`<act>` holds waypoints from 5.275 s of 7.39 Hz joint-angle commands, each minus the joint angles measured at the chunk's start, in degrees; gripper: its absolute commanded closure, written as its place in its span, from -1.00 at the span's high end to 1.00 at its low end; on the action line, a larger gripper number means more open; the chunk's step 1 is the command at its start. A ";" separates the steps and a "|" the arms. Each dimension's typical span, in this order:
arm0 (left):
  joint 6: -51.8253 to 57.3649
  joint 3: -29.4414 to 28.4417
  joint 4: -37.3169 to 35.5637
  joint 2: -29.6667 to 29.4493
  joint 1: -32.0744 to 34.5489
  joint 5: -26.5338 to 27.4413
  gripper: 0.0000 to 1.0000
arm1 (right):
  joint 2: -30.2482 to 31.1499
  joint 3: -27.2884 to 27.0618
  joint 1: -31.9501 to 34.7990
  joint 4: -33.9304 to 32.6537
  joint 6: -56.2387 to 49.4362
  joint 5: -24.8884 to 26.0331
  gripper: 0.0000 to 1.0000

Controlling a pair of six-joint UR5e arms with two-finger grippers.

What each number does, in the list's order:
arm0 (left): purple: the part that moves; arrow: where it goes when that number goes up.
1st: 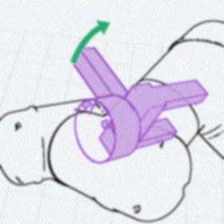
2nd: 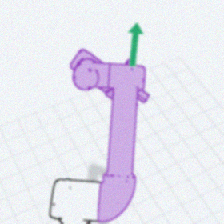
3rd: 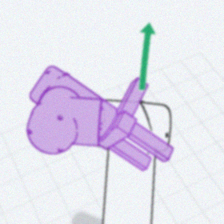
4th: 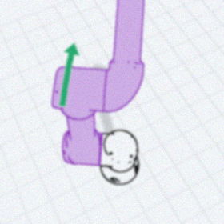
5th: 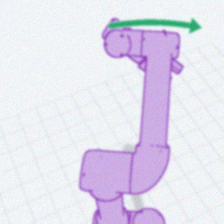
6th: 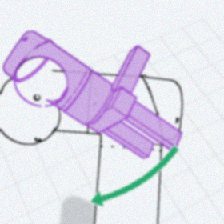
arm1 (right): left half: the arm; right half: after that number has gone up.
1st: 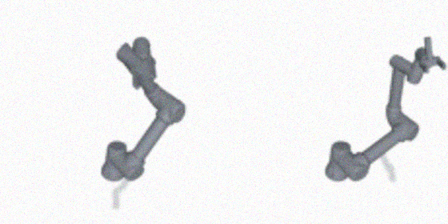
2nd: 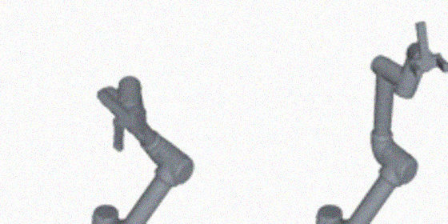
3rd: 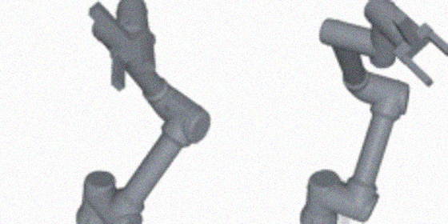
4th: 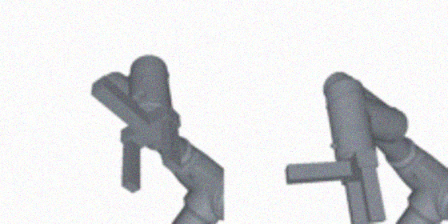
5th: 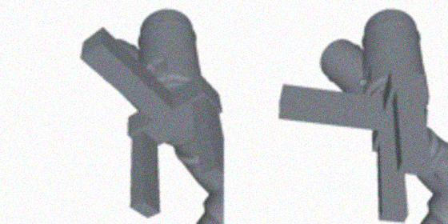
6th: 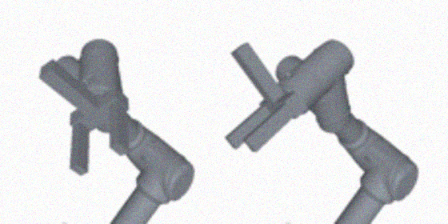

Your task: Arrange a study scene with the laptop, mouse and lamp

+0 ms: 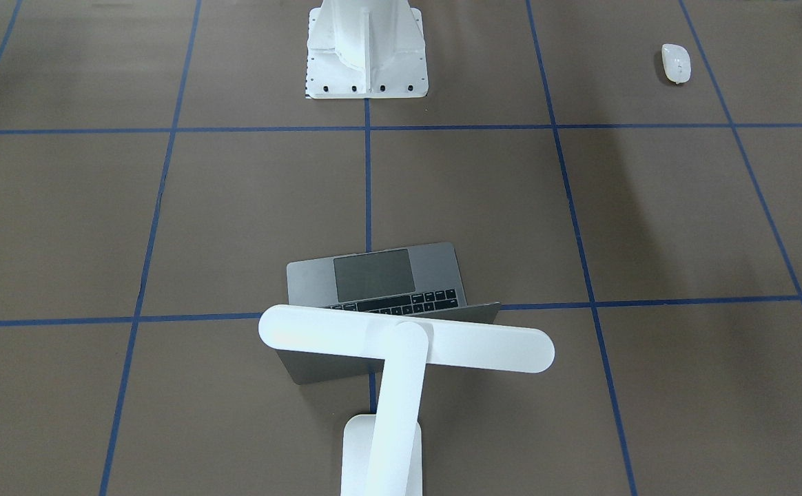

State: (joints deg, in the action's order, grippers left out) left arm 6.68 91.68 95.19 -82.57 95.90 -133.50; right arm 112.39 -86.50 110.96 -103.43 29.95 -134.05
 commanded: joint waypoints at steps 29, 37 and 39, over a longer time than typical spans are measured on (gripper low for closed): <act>0.17 0.43 0.26 0.30 0.07 -0.36 1.00 | -2.00 14.69 -15.16 3.33 8.56 -12.46 0.32; 0.17 0.51 0.17 0.30 0.16 -0.44 1.00 | -2.09 13.99 -15.16 3.41 2.49 -11.76 -0.59; 0.17 0.51 0.08 0.30 0.16 -0.44 1.00 | -2.09 12.51 -15.07 3.24 2.05 -11.93 -1.00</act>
State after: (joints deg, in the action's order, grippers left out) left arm 6.85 92.19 95.31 -82.27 96.04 -133.93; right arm 110.32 -72.98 95.81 -100.06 32.28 -145.90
